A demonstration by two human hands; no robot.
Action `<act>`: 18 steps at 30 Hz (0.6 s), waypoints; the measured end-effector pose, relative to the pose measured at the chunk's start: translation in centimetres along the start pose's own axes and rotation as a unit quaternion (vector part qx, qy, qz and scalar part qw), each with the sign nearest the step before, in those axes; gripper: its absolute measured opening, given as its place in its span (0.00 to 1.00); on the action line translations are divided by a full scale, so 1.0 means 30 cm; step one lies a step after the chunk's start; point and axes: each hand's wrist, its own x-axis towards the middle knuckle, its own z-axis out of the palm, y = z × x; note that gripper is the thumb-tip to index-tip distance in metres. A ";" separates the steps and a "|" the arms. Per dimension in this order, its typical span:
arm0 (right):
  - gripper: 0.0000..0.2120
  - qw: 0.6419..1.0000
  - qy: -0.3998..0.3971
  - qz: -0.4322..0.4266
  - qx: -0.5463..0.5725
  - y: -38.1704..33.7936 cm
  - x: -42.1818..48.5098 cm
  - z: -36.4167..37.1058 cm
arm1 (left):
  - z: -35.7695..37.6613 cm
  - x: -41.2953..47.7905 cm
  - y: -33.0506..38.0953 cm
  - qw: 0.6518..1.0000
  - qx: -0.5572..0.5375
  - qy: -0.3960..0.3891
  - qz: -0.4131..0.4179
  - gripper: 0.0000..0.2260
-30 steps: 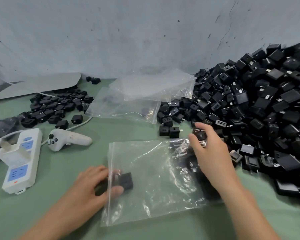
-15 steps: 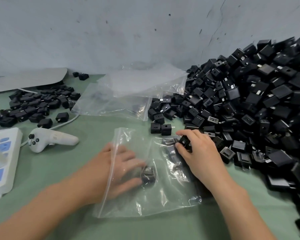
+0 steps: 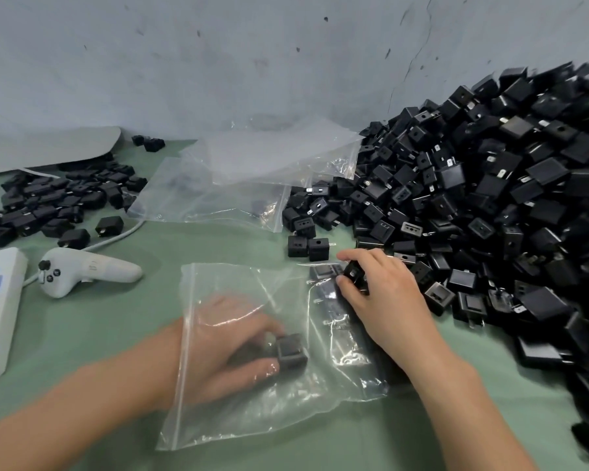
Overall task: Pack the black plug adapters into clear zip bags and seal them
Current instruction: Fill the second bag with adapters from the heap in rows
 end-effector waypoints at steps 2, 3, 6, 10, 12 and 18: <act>0.16 1.000 0.003 -0.002 0.003 0.001 -0.002 -0.001 | 0.020 0.038 -0.013 1.000 0.008 -0.018 0.009 0.17; 0.16 1.000 0.004 -0.002 0.002 0.002 -0.003 0.000 | 0.022 0.062 -0.005 0.999 0.006 -0.024 0.022 0.17; 0.15 1.000 0.007 -0.002 0.003 0.004 -0.003 0.003 | 0.045 0.104 0.004 0.998 -0.024 -0.033 0.038 0.19; 0.15 1.000 0.009 -0.004 0.002 0.006 0.001 0.008 | 0.069 0.122 0.007 0.997 -0.071 -0.015 0.011 0.19; 0.15 1.000 0.010 -0.005 0.003 0.007 0.001 0.008 | 0.082 0.124 0.016 0.998 -0.069 0.012 -0.005 0.17; 0.15 1.000 0.010 -0.001 0.004 0.007 -0.001 0.008 | 0.106 0.171 0.082 0.996 -0.031 -0.004 -0.078 0.25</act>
